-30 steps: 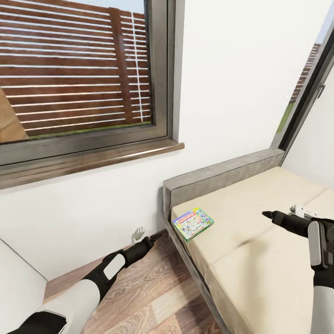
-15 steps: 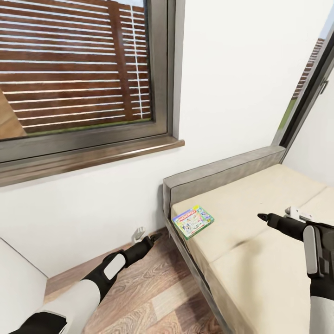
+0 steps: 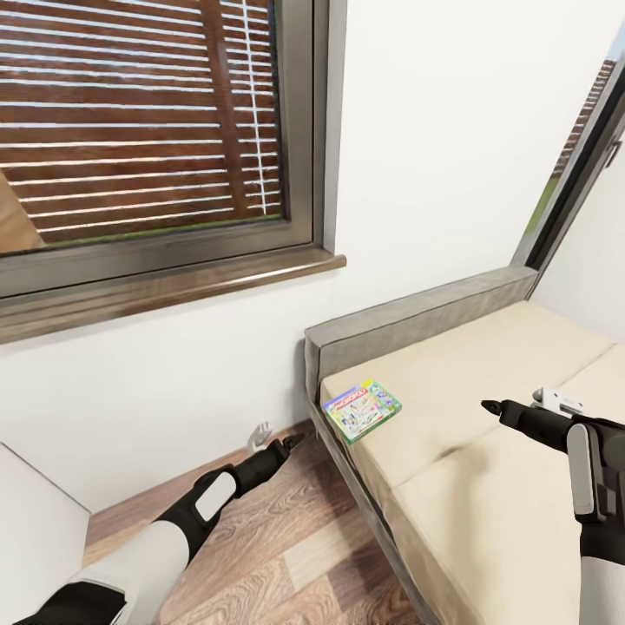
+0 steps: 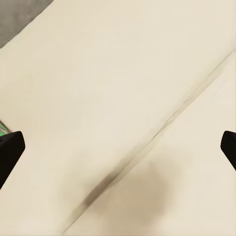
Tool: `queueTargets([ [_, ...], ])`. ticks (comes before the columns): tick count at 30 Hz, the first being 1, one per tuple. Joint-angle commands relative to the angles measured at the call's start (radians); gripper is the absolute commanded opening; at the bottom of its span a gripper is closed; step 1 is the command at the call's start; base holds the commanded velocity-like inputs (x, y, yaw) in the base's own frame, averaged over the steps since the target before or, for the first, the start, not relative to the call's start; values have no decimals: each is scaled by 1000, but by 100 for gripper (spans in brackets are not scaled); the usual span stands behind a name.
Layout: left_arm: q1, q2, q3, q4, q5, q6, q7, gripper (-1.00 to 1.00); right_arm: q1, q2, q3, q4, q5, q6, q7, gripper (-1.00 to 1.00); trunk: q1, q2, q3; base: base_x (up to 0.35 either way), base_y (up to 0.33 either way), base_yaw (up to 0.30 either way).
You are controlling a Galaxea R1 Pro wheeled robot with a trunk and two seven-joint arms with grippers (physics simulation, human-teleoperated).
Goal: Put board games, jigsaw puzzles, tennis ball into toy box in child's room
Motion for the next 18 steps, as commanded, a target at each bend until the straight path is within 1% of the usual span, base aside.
queueTargets([
  [1,-2,0,-3,0,9,5,-1,100,-1,0,-1,-1,-8,5,-4,100,0,0,-2,0,0,0],
  [7,-7,1,-2,-1,9,6,-1,100,0,0,0,-3,-8,5,-4,100,0,0,-12,0,0,0],
  [18,-40,0,-1,-1,8,7,-2,100,0,0,-1,-19,-7,5,-3,100,0,0,-30,0,0,0],
])
